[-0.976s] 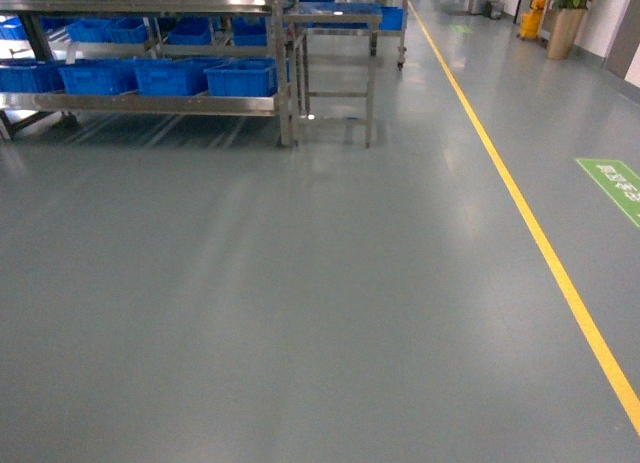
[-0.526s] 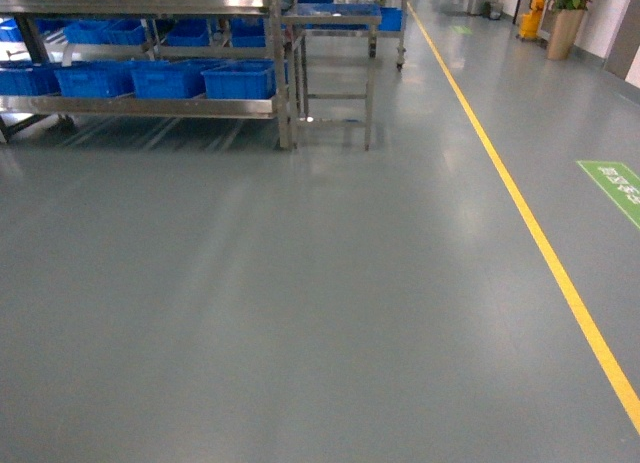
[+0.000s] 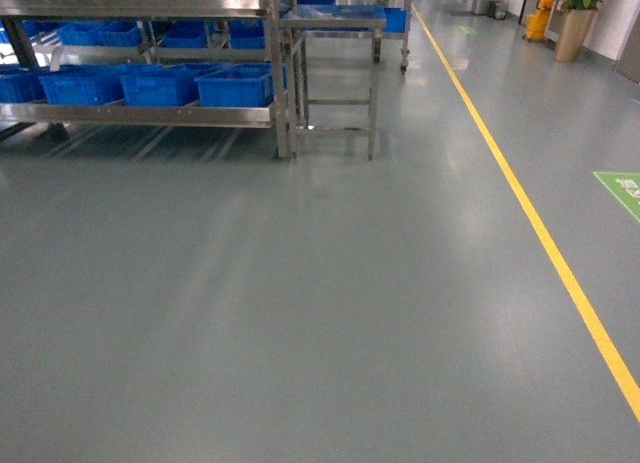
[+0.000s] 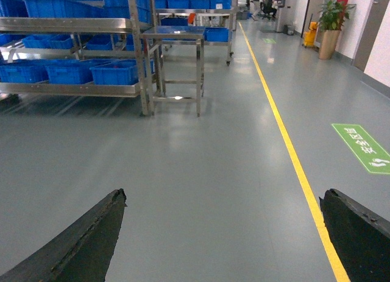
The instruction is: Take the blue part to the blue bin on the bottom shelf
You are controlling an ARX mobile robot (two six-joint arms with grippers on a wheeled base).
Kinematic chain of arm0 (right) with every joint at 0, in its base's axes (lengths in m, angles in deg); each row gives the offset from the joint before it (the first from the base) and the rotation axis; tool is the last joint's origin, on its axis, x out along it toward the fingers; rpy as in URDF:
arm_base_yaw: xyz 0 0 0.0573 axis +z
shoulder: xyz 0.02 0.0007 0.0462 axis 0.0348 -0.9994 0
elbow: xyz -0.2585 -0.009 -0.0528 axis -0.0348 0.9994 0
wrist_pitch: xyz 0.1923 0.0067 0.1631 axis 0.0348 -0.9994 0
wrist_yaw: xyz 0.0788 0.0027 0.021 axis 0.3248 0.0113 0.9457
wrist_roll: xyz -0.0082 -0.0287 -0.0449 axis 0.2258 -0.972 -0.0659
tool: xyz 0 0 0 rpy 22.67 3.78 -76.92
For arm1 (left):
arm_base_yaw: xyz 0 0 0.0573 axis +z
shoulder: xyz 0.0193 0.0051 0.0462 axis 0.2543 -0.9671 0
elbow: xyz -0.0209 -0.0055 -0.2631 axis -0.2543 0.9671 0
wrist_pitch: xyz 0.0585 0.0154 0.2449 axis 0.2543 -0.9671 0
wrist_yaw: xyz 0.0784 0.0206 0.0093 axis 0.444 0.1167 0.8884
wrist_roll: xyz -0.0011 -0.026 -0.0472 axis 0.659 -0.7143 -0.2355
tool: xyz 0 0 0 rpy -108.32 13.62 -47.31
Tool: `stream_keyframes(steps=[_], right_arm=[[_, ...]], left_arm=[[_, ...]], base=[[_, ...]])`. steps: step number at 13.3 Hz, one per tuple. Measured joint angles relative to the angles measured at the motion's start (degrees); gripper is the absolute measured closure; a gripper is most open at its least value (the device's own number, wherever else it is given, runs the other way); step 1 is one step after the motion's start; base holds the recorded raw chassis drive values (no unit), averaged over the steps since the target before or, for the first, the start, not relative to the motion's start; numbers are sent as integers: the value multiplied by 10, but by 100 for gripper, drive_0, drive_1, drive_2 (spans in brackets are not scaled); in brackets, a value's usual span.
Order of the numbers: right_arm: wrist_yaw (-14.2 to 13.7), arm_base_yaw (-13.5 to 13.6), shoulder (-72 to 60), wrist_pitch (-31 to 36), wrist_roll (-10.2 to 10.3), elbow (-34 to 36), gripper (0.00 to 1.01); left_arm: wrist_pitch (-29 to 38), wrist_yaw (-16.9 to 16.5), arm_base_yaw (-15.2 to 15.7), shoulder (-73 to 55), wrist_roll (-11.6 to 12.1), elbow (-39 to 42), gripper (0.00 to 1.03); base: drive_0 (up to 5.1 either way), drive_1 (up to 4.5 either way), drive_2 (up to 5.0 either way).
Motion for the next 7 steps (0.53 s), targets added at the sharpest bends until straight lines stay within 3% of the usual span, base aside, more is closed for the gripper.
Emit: stream_keyframes(steps=[7], right_arm=[[0,0,0,1,0,0,3]], left_arm=[[2,0,0,0,0,0,60]], base=[[-7,425,-439]])
